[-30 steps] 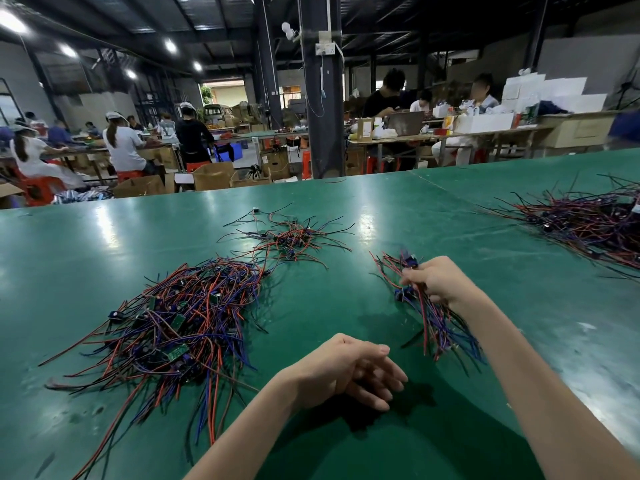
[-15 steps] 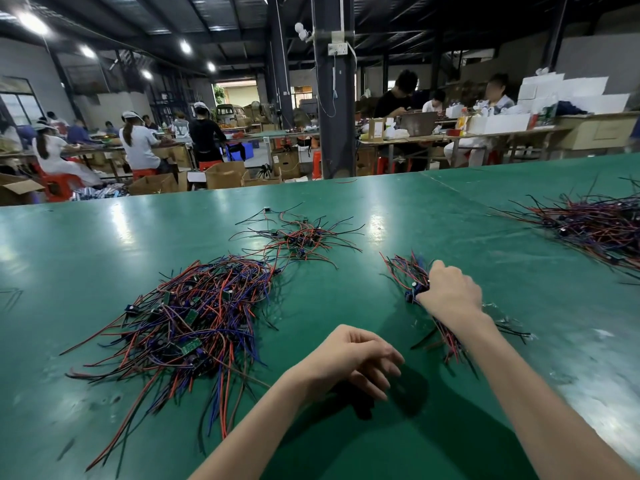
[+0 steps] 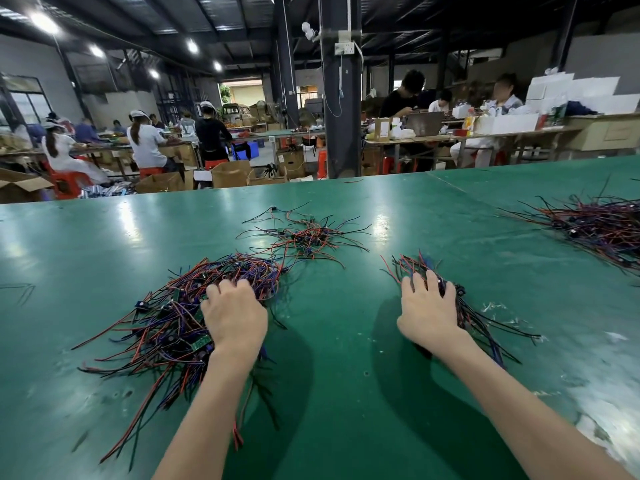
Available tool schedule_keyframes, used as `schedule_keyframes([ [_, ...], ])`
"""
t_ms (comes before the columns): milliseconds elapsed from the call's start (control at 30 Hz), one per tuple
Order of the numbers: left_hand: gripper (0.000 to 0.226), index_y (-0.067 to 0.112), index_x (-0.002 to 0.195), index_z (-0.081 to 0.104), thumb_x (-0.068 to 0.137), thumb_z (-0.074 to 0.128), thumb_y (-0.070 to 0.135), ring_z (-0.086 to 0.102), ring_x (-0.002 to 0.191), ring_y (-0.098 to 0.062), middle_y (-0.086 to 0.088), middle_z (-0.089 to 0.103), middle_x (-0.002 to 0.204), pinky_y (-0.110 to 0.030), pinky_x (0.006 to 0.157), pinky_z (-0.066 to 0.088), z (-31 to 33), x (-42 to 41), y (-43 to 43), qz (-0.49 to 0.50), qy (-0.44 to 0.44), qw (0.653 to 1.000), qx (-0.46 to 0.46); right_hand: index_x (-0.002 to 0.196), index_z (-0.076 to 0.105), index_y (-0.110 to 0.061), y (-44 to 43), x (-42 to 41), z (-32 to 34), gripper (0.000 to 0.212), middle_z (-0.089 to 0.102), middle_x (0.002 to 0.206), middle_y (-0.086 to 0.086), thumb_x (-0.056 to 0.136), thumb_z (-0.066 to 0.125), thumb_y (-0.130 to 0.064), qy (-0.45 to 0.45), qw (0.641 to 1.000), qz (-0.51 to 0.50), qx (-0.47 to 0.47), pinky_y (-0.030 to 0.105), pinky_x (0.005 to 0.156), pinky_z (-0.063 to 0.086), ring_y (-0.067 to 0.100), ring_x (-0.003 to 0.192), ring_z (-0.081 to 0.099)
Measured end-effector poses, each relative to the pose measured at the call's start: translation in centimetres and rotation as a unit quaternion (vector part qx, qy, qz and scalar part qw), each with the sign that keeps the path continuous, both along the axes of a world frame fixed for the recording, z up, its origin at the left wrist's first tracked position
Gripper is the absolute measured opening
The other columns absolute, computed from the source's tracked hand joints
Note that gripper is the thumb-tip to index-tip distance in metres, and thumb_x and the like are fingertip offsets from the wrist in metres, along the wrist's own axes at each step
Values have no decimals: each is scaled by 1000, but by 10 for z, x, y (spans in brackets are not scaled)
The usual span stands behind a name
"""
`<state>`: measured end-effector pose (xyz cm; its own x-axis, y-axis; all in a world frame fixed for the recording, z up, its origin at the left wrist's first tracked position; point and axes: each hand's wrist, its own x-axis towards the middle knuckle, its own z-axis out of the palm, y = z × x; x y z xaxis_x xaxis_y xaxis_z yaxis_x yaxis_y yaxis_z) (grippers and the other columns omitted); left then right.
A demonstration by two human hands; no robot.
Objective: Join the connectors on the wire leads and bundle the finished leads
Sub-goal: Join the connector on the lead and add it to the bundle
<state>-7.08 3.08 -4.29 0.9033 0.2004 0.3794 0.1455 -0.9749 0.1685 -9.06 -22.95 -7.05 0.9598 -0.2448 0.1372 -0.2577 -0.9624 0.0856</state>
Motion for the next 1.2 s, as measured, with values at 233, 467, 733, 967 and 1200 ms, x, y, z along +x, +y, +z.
schedule_keyframes([
  [233,16,24,101,71,92,59,28,49,108,-25,-1,67,105,-37,91,34,0,3,11,15,-21,1000,16,141,31,-17,26,-6,-4,48,28,150,4,95,41,-29,-23,994,92,46,50,113,14,26,144,11],
  [467,20,13,101,73,84,71,23,60,99,-32,-11,70,95,-38,75,49,10,1,27,-10,-69,988,-135,134,43,-19,32,-7,-7,40,40,142,-1,95,42,-28,-58,985,138,88,46,112,19,21,138,22],
  [733,22,15,104,73,88,59,6,64,94,-33,-12,70,103,-39,77,52,10,1,34,9,-35,990,-139,132,51,-21,33,-5,-6,38,50,136,-4,95,45,-28,-88,974,152,145,39,105,22,17,131,31],
  [967,18,5,107,67,92,57,6,58,93,-32,-15,65,100,-42,77,50,21,-2,29,-116,-240,942,-204,124,59,-21,36,-5,-5,32,57,129,-5,94,49,-25,-116,957,177,200,33,99,23,15,127,37],
  [1200,15,19,94,65,89,62,5,61,75,-13,1,64,89,-16,69,50,32,-13,-5,-344,-273,815,-377,116,66,-16,47,-8,0,27,68,112,-3,88,65,-17,-125,863,247,422,15,93,37,13,110,55],
])
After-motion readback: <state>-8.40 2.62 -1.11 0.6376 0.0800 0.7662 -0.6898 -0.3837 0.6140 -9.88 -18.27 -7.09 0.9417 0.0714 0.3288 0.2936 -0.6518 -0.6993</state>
